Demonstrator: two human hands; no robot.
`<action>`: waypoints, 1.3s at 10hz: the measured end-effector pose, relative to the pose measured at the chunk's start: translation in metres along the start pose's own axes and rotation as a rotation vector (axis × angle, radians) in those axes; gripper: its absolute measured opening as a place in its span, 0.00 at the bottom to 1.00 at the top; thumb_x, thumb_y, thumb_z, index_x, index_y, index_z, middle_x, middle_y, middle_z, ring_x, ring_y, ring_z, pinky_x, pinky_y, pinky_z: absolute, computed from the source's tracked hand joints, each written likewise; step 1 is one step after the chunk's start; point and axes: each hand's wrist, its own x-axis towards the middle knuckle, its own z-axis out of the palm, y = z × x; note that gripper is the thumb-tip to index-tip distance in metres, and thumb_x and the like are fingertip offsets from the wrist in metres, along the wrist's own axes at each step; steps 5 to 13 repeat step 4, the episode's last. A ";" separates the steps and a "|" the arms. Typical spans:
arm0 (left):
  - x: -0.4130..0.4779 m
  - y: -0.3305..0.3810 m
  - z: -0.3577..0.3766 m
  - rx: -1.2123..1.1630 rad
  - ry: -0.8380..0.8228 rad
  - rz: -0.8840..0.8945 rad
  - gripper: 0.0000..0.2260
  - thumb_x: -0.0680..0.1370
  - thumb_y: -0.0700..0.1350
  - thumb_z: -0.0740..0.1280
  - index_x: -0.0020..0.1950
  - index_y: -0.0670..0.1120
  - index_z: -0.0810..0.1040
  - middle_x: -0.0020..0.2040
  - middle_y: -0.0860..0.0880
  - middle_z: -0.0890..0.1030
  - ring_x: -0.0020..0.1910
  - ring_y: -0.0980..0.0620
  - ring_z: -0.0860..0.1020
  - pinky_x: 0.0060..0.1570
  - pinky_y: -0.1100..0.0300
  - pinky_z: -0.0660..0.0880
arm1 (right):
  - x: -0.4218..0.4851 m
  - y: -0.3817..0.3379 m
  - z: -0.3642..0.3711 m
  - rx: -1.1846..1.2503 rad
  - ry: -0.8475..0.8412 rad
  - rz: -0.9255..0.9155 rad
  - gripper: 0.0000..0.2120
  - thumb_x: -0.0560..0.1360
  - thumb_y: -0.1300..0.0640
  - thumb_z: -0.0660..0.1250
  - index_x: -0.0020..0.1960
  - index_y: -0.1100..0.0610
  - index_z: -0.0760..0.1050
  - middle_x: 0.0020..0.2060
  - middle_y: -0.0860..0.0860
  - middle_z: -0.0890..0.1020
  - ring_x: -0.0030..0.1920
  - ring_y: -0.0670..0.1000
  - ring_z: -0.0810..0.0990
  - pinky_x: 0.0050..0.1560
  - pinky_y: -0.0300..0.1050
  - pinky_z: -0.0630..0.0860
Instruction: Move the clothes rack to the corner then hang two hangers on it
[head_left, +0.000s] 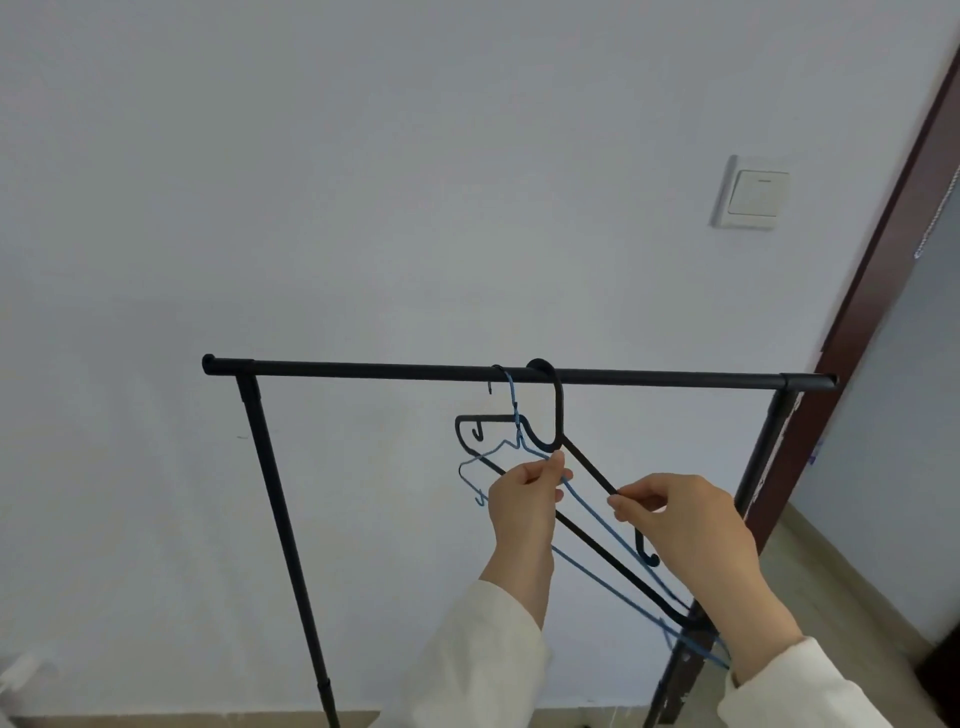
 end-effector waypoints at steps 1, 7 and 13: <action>-0.002 -0.004 0.001 0.001 0.002 0.003 0.08 0.75 0.48 0.65 0.41 0.46 0.79 0.37 0.57 0.79 0.37 0.57 0.75 0.35 0.67 0.67 | -0.002 0.005 0.003 0.018 0.008 0.015 0.06 0.72 0.48 0.66 0.46 0.48 0.80 0.40 0.44 0.84 0.42 0.47 0.79 0.33 0.39 0.68; -0.019 -0.015 -0.002 0.060 0.026 0.027 0.18 0.74 0.49 0.66 0.63 0.46 0.74 0.61 0.48 0.78 0.61 0.49 0.75 0.59 0.59 0.68 | -0.010 0.020 0.009 0.058 0.043 0.033 0.14 0.72 0.50 0.67 0.56 0.50 0.76 0.46 0.42 0.80 0.44 0.46 0.77 0.43 0.42 0.71; -0.019 -0.015 -0.002 0.060 0.026 0.027 0.18 0.74 0.49 0.66 0.63 0.46 0.74 0.61 0.48 0.78 0.61 0.49 0.75 0.59 0.59 0.68 | -0.010 0.020 0.009 0.058 0.043 0.033 0.14 0.72 0.50 0.67 0.56 0.50 0.76 0.46 0.42 0.80 0.44 0.46 0.77 0.43 0.42 0.71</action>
